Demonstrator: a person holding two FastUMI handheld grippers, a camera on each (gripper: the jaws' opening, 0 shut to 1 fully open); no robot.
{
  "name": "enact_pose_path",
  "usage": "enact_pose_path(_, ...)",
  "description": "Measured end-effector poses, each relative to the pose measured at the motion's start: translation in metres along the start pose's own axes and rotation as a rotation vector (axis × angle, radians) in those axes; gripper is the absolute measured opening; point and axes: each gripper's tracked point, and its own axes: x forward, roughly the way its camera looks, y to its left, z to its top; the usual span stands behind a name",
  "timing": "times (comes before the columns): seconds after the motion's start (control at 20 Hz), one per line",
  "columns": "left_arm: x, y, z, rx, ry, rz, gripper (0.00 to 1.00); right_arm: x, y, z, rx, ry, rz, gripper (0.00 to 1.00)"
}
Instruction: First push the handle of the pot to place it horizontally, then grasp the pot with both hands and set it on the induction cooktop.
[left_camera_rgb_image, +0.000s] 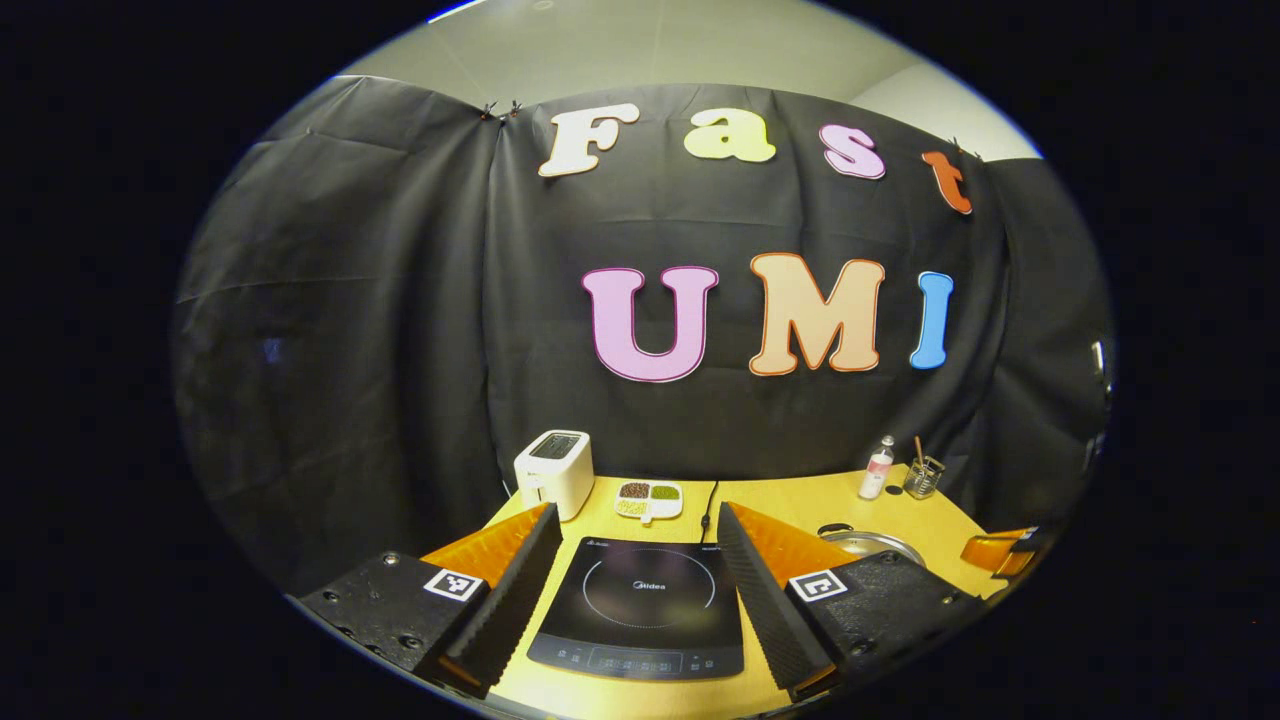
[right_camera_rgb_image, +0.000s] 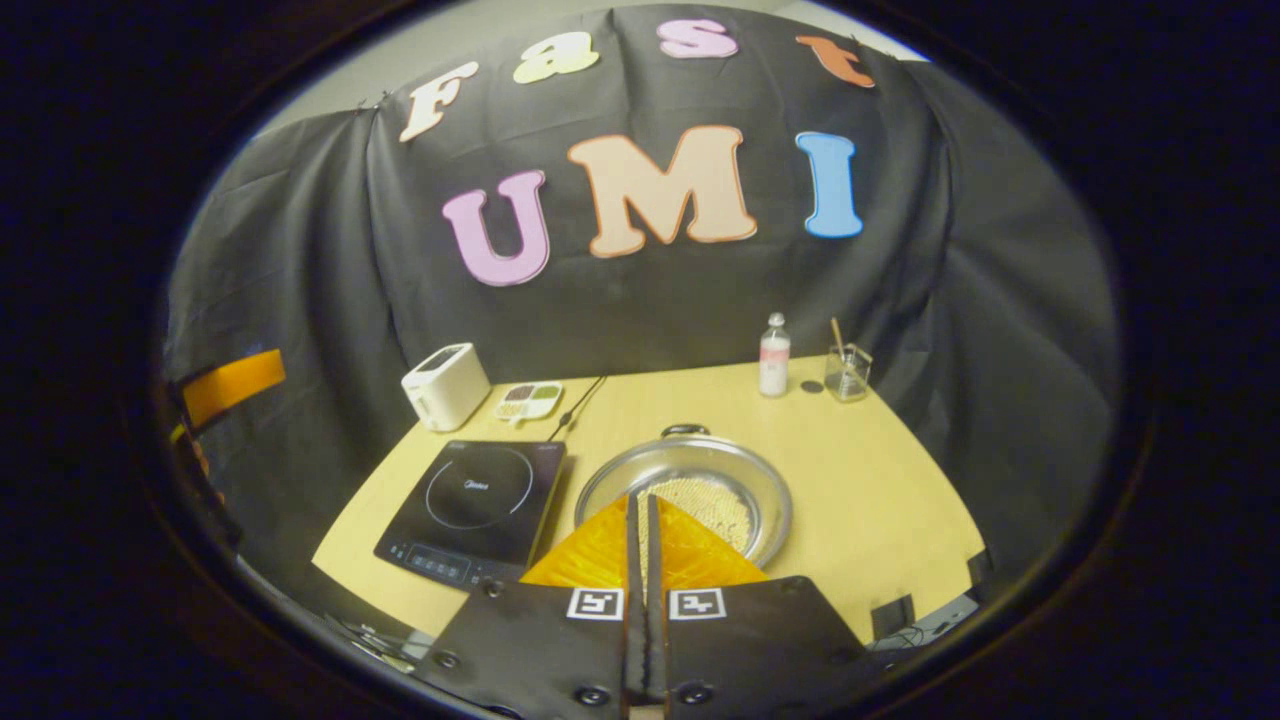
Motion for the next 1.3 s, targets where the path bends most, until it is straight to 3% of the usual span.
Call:
enact_pose_path(0.15, -0.002, 0.009, -0.006, -0.002, 0.000, -0.008, 0.92, 0.009, 0.011, -0.033, -0.020, 0.055, 0.006, 0.00)
enact_pose_path(0.6, 0.004, 0.040, -0.031, -0.037, 0.050, 0.017, 0.96, 0.045, 0.029, -0.126, -0.023, 0.286, 0.035, 0.03)
enact_pose_path(0.65, 0.005, 0.043, -0.034, -0.034, 0.058, 0.024, 0.96, 0.050, 0.029, -0.133, -0.013, 0.306, 0.034, 0.07)
enact_pose_path(0.7, 0.006, 0.047, -0.037, -0.028, 0.065, 0.031, 0.92, 0.055, 0.028, -0.139, -0.006, 0.323, 0.030, 0.03)
enact_pose_path(0.75, 0.008, 0.050, -0.038, -0.024, 0.070, 0.036, 0.96, 0.061, 0.027, -0.146, -0.003, 0.339, 0.022, 0.03)
enact_pose_path(1.0, 0.014, 0.056, -0.044, -0.015, 0.090, 0.037, 0.92, 0.081, 0.028, -0.176, 0.045, 0.429, 0.008, 0.03)
enact_pose_path(1.15, 0.017, 0.057, -0.041, 0.000, 0.084, 0.030, 0.96, 0.089, 0.021, -0.181, 0.045, 0.446, -0.017, 0.03)
enact_pose_path(1.3, 0.020, 0.054, -0.041, 0.007, 0.081, 0.012, 0.92, 0.093, 0.014, -0.187, 0.050, 0.456, -0.044, 0.03)
